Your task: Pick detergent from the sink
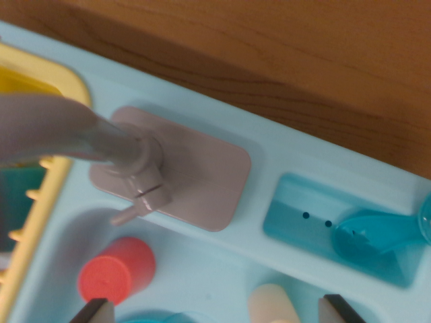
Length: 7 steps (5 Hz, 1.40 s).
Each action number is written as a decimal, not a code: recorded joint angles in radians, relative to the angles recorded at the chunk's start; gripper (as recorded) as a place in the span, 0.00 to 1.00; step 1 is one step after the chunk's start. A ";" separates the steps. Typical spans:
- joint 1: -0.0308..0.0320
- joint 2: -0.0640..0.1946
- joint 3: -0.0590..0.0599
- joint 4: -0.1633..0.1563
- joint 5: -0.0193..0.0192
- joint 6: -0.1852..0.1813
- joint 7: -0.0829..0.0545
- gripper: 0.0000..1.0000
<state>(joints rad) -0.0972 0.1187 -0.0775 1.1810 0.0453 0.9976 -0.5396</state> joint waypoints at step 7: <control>-0.0179 0.034 -0.014 -0.085 0.0168 -0.129 -0.119 0.00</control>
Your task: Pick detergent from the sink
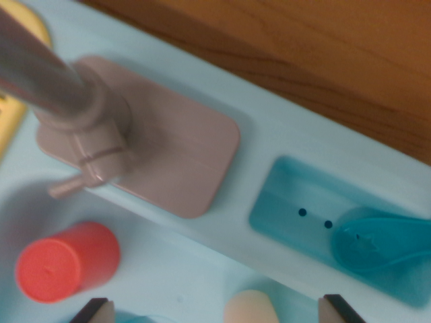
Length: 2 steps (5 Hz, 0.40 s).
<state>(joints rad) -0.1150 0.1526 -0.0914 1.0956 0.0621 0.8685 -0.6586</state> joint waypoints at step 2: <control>-0.0055 0.010 -0.004 -0.026 0.0051 -0.040 -0.037 0.00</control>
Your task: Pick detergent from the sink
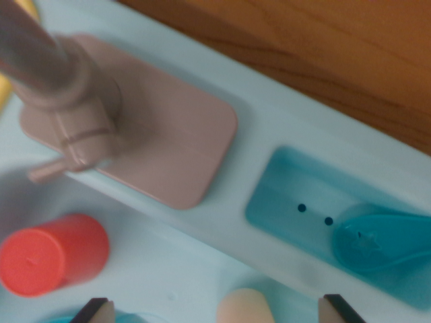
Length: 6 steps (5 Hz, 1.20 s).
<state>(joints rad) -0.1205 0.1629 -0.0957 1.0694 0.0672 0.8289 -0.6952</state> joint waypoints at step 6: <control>-0.0139 0.026 -0.011 -0.067 0.0131 -0.101 -0.093 0.00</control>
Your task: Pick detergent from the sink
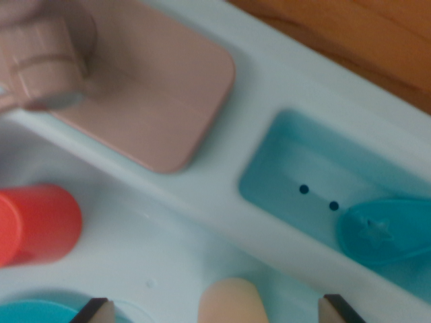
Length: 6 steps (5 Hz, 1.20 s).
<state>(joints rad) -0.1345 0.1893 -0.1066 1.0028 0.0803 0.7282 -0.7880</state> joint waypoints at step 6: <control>-0.0089 0.017 -0.007 -0.043 0.0083 -0.064 -0.059 0.00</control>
<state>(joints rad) -0.1434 0.2062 -0.1135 0.9603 0.0886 0.6640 -0.8473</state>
